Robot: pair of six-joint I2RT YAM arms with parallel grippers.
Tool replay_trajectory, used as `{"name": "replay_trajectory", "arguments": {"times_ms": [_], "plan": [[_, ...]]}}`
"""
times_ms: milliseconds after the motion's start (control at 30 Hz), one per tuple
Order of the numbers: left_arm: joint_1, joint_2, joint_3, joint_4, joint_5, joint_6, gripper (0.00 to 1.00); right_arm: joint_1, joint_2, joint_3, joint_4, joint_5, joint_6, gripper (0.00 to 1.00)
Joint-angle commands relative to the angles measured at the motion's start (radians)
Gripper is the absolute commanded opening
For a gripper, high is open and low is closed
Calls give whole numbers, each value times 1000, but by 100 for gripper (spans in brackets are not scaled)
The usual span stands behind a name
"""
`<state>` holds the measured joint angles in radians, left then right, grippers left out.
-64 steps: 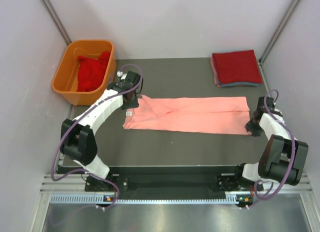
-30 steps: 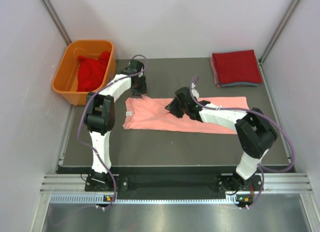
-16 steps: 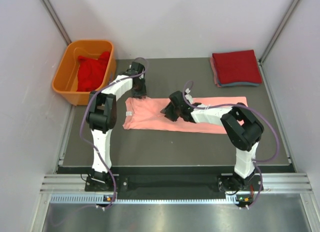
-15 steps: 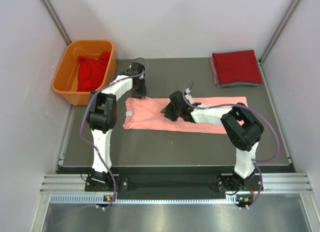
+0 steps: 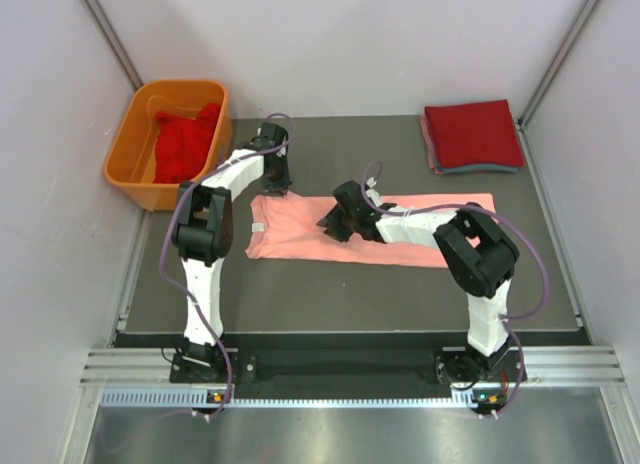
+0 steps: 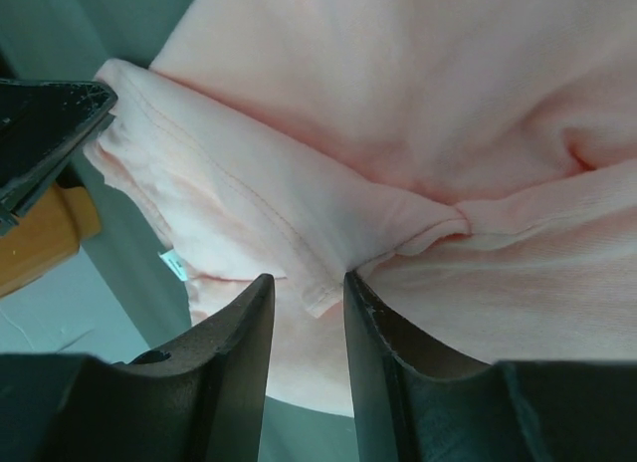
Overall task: Fold and stack the t-shirts
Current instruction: Fold the tshirt
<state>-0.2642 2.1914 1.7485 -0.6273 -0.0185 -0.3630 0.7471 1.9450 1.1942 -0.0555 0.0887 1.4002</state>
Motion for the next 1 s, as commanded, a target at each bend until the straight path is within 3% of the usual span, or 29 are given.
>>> {"name": "replay_trajectory", "arguments": {"times_ms": [0, 100, 467, 833, 967], "plan": [[8, -7, 42, 25, 3, 7, 11, 24, 9, 50, -30, 6, 22, 35], [8, -16, 46, 24, 8, 7, 0, 32, 3, 65, -64, 14, 23, 35], [8, -22, 51, 23, 14, 6, 0, 52, 17, 107, -159, 48, 46, 36], [8, -30, 51, 18, 14, 4, 0, 51, 60, 114, -126, 60, 56, 34], [8, -30, 46, 18, 43, -1, 0, 43, 52, 102, -104, 71, 42, 26]]}}
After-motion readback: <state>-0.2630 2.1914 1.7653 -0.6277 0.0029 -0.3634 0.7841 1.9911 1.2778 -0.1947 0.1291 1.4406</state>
